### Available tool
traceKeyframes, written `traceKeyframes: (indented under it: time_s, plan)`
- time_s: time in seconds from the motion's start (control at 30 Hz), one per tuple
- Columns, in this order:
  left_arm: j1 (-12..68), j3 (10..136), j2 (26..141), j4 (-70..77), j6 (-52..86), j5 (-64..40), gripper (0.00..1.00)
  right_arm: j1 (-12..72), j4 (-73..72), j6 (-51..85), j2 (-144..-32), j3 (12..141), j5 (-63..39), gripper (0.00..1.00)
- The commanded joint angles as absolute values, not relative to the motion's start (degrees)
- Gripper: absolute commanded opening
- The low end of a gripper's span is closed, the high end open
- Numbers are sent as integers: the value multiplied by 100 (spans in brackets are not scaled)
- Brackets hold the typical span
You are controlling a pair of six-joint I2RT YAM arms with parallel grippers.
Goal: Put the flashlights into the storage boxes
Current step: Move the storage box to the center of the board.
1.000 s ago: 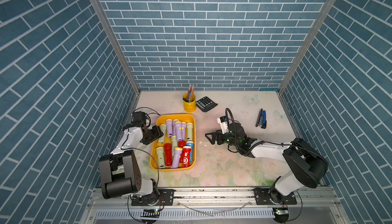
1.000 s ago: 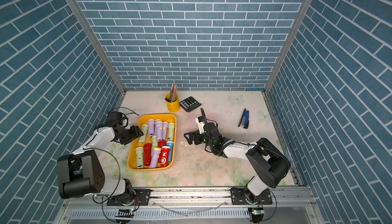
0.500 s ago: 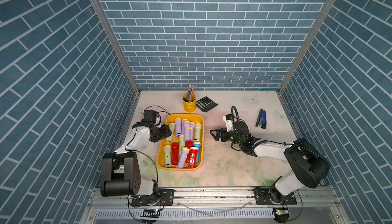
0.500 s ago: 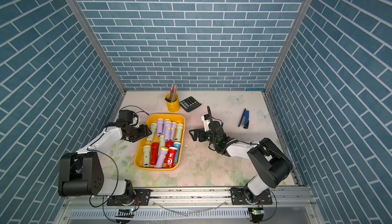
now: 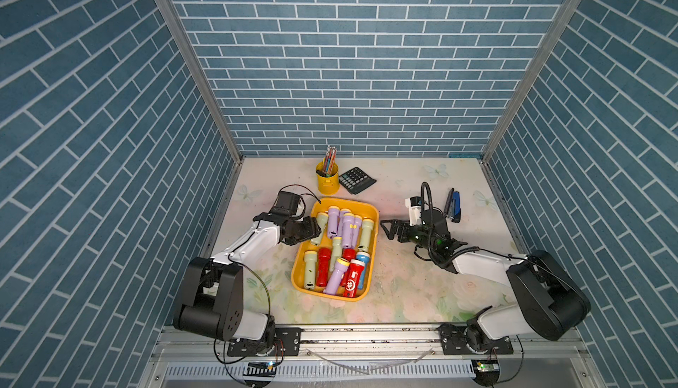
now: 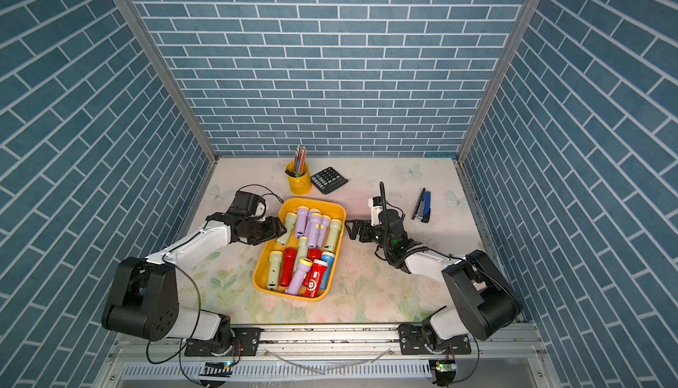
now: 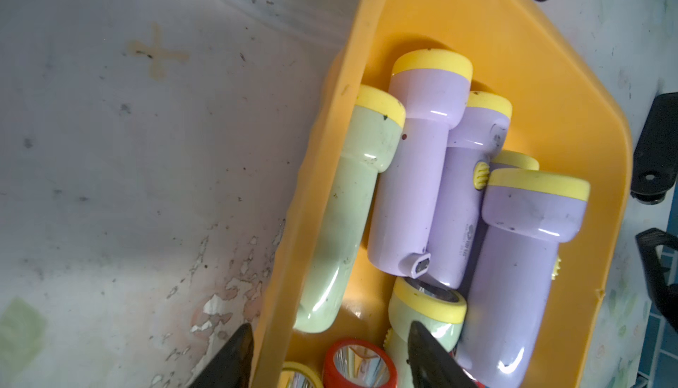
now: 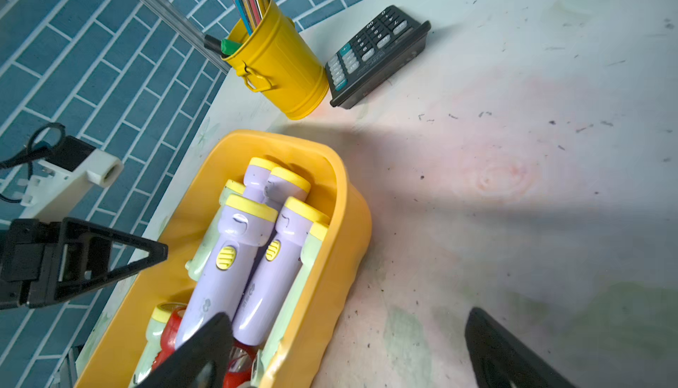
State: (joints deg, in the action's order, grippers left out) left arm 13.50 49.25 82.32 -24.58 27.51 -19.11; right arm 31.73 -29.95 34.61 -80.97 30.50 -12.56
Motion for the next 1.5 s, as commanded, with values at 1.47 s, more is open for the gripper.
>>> traceKeyframes:
  time_s: [1.47]
  plan:
    - [2388, 3556, 6589, -2337, 3722, -2215, 67, 2849, -1818, 3041, -6770, 2730, -661, 99]
